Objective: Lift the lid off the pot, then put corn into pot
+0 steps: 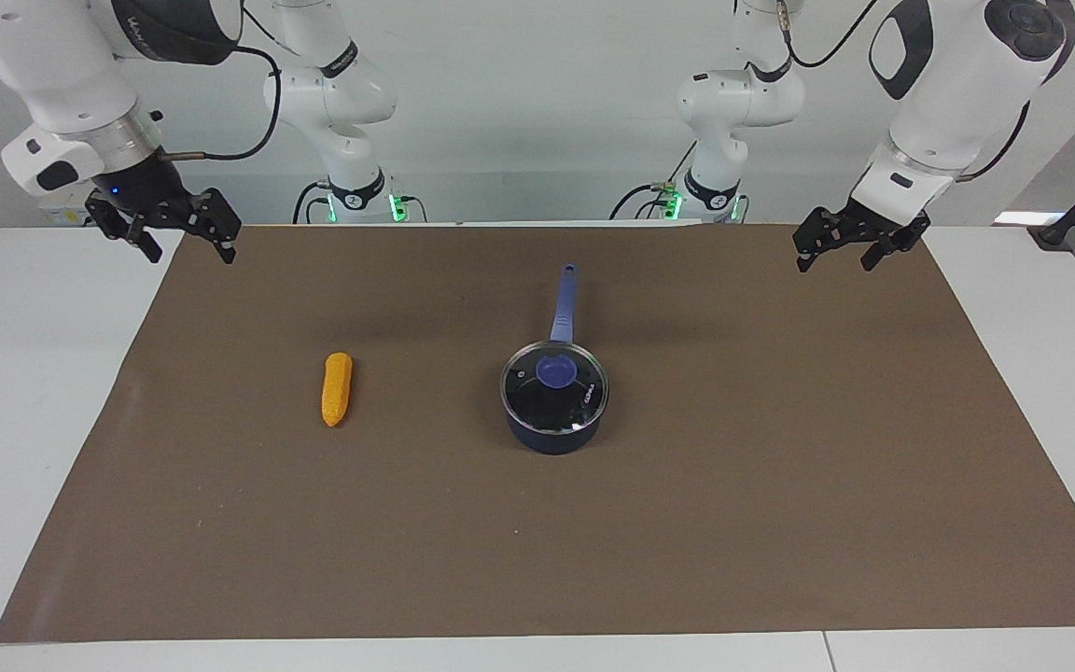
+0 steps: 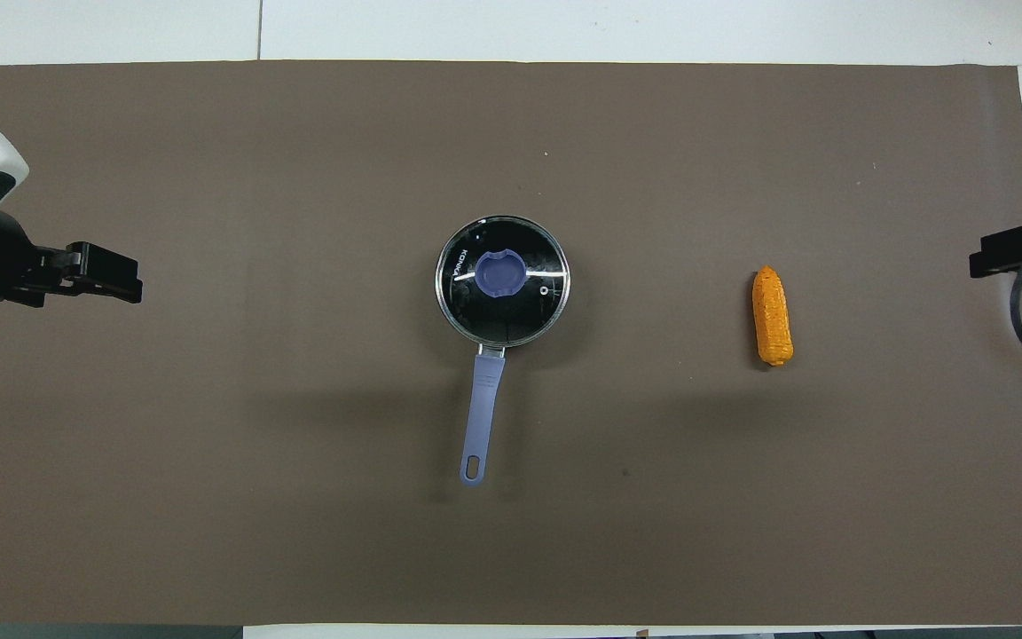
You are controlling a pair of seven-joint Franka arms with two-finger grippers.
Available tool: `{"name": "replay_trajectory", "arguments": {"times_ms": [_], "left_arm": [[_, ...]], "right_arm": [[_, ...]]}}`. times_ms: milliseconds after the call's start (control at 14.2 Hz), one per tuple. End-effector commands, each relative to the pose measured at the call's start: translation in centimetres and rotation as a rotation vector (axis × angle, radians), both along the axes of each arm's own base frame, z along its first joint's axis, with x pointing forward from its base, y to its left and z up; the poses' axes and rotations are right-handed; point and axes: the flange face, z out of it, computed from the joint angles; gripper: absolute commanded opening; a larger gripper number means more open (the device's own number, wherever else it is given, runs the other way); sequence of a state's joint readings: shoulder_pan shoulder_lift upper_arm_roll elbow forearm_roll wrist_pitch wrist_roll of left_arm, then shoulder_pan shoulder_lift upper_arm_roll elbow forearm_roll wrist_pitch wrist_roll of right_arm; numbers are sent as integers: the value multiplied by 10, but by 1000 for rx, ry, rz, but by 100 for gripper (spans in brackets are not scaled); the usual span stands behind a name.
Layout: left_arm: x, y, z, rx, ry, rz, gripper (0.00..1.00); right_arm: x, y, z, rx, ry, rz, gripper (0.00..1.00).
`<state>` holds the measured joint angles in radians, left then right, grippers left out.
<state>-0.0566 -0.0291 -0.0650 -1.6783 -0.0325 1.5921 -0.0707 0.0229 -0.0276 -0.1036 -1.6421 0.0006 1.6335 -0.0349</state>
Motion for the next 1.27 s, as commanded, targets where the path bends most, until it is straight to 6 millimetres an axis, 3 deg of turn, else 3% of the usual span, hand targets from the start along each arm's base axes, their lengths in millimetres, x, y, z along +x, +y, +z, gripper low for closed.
{"name": "replay_trajectory", "arguments": {"times_ms": [0, 141, 353, 423, 564, 776, 987, 1058, 1199], "left_arm": [[1, -4, 5, -16, -30, 10, 100], [6, -10, 3, -30, -45, 4, 100], [12, -72, -12, -53, -45, -49, 100], [16, -99, -23, -50, -26, -41, 100], [35, -176, -44, -51, -2, -24, 100], [46, -265, -78, -49, 17, 26, 100], [42, -315, -107, -51, 10, 28, 100], [39, -333, -129, -40, 21, 45, 100], [39, -346, -143, -46, 11, 56, 100]], "right_arm": [[20, 19, -29, -9, -31, -10, 100], [39, 35, -45, -19, -76, -1, 100], [44, 56, -91, -8, -148, -11, 100], [39, 58, -112, 1, -159, -52, 100], [31, 83, -146, 13, -151, -111, 100], [13, 86, -193, 10, -74, -136, 100], [-8, 107, -242, 20, -109, -96, 100], [-18, 104, -256, 23, -134, -86, 100], [-29, 105, -271, 18, -119, -29, 100]]}}
